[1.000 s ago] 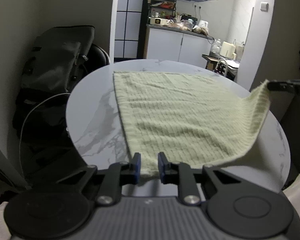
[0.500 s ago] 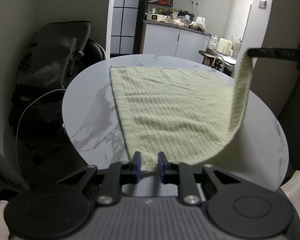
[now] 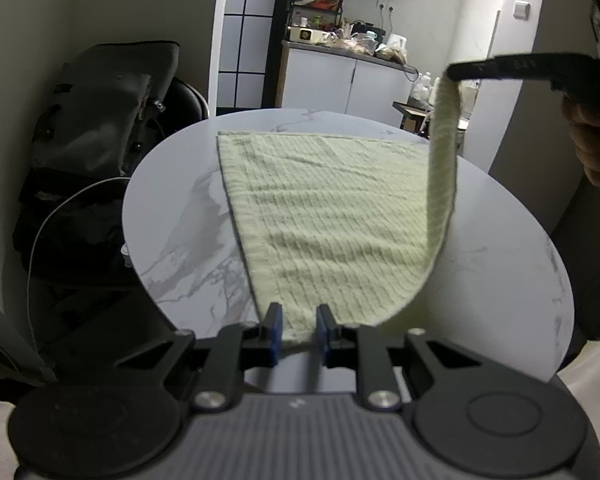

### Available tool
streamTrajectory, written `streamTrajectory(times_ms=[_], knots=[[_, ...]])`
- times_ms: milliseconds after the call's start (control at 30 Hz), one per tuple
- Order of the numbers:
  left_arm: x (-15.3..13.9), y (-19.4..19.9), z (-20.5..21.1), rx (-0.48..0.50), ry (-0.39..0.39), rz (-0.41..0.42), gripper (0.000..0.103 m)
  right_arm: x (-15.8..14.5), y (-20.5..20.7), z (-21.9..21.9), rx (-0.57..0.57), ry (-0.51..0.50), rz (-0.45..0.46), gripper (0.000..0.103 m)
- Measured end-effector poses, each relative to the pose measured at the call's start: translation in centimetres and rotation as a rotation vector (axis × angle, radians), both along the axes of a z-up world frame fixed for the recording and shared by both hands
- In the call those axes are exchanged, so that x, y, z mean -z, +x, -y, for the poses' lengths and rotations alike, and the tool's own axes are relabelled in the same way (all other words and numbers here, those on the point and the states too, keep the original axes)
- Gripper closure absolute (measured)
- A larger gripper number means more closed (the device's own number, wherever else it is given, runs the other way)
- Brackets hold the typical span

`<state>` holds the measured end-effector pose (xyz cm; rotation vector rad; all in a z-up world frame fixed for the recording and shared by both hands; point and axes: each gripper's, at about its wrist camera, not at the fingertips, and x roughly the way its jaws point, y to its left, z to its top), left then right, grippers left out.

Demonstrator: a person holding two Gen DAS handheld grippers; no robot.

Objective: Fold towel
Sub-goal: 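Lift the towel corner with the right gripper and carry it diagonally across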

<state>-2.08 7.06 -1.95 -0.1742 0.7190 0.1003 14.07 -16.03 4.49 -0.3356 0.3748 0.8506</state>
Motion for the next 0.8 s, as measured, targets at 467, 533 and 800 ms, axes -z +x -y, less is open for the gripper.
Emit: streamTrajectory(times_ms=[467,533,800], knots=[[-0.1,-0.2,0.0,-0.004,-0.004,-0.006,0.083,1.2,2.0,-5.4,-0.058,-0.040,-0.003,0.100],[-0.1,-0.1,0.1,-0.007,-0.003,-0.006,0.083,1.6,2.1,-6.1,-0.070,-0.047,-0.008,0.100],[-0.5,-0.2,-0.4,-0.027,-0.009,0.001,0.083,2.3,2.0,-7.7,-0.093,-0.060,-0.015,0.100]])
